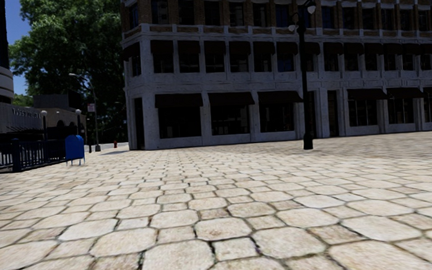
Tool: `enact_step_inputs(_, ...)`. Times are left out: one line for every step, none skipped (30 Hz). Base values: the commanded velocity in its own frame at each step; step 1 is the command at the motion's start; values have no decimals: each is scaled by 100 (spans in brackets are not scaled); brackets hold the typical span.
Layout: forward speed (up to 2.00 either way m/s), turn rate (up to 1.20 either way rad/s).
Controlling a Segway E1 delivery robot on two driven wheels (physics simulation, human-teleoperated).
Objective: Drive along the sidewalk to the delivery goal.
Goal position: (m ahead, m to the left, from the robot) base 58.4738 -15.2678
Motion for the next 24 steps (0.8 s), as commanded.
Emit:
enact_step_inputs(153, 5)
enact_step_inputs(153, 12)
enact_step_inputs(153, 18)
enact_step_inputs(153, 18)
enact_step_inputs(153, 26)
enact_step_inputs(200, 28)
enact_step_inputs(200, 28)
enact_step_inputs(200, 28)
enact_step_inputs(200, 28)
enact_step_inputs(200, 29)
enact_step_inputs(200, 29)
enact_step_inputs(200, 32)
enact_step_inputs(200, 37)
enact_step_inputs(200, 37)
enact_step_inputs(200, 38)
enact_step_inputs(200, 39)
enact_step_inputs(200, 39)
enact_step_inputs(200, 40)
enact_step_inputs(200, 40)
enact_step_inputs(200, 40)
enact_step_inputs(200, 41)
enact_step_inputs(200, 41)
enact_step_inputs(200, 41)
enact_step_inputs(200, 41)
